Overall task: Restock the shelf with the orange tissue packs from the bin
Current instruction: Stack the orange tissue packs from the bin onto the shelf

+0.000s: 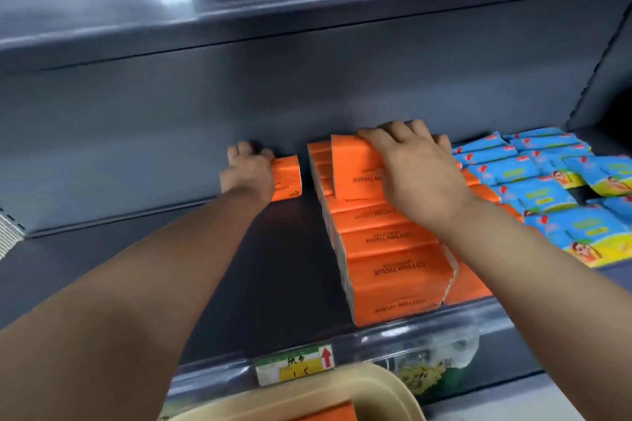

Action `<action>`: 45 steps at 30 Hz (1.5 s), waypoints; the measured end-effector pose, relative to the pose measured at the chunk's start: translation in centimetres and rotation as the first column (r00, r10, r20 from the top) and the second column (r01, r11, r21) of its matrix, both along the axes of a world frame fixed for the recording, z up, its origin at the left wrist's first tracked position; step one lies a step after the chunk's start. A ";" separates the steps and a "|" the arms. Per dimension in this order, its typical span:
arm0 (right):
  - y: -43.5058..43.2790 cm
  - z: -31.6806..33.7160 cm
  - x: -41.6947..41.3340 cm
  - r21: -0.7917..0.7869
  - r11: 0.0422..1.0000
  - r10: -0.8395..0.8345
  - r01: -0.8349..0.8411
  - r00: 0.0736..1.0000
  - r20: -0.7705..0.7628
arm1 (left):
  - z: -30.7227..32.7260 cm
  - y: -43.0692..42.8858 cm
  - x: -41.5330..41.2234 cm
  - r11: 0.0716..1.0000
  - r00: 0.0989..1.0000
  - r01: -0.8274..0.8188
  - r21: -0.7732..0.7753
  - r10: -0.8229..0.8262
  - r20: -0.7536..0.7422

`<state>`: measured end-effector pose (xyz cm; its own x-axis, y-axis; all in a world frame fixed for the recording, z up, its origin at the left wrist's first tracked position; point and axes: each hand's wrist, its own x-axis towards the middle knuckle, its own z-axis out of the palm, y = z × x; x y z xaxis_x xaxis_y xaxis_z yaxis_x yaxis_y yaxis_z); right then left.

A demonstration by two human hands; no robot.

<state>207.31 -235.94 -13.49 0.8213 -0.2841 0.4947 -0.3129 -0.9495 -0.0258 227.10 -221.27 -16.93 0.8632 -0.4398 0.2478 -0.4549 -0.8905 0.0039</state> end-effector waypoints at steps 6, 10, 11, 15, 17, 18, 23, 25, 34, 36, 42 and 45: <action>-1.0 -1.0 0.7 0.020 0.999 0.037 -0.038 0.999 0.035 | -1.7 -2.6 2.0 0.996 1.000 0.026 -0.087 -0.024 0.017; -1.6 -1.2 1.0 0.025 1.000 0.017 -0.017 1.000 0.026 | -2.5 -3.7 2.3 0.979 0.995 0.097 -0.180 -0.098 0.007; -1.8 -1.0 1.0 0.027 1.000 0.002 -0.003 1.000 0.017 | -2.5 -3.7 2.2 0.973 0.993 0.118 -0.199 -0.117 0.014; -1.2 0.3 1.7 0.017 0.999 -0.039 0.039 0.999 -0.003 | -2.0 -1.9 1.6 0.964 0.987 0.159 -0.213 -0.156 0.032; 0.0 1.2 2.9 0.022 1.000 -0.008 0.007 1.000 0.027 | -1.2 -0.3 1.5 0.963 0.988 0.153 -0.223 -0.152 0.022; 0.8 1.7 3.7 0.030 0.999 0.016 -0.017 0.999 0.037 | -0.7 0.6 1.4 0.961 0.988 0.150 -0.230 -0.151 0.015; 4.7 2.6 9.1 0.094 0.986 0.139 -0.135 0.990 -0.040 | 1.0 5.2 0.7 0.966 0.991 0.114 -0.234 -0.125 -0.036; 5.7 2.0 10.9 0.102 0.984 0.152 -0.143 0.984 -0.093 | 1.5 6.5 0.7 0.966 0.990 0.120 -0.230 -0.135 -0.049; 6.8 -2.3 14.9 0.035 0.999 0.037 -0.028 0.965 -0.261 | 0.6 8.7 2.2 0.975 0.983 0.137 -0.173 -0.155 -0.094; 6.8 -2.5 15.6 0.020 1.000 0.015 -0.010 0.969 -0.247 | 0.4 8.8 2.6 0.972 0.980 0.148 -0.182 -0.168 -0.105; 7.3 -3.8 17.0 0.028 1.000 0.006 0.002 0.965 -0.261 | -0.6 8.6 3.1 0.965 0.972 0.179 -0.191 -0.204 -0.119; 7.5 -4.1 17.3 0.027 1.000 -0.003 0.010 0.965 -0.263 | -0.9 8.6 3.3 0.962 0.968 0.196 -0.188 -0.221 -0.122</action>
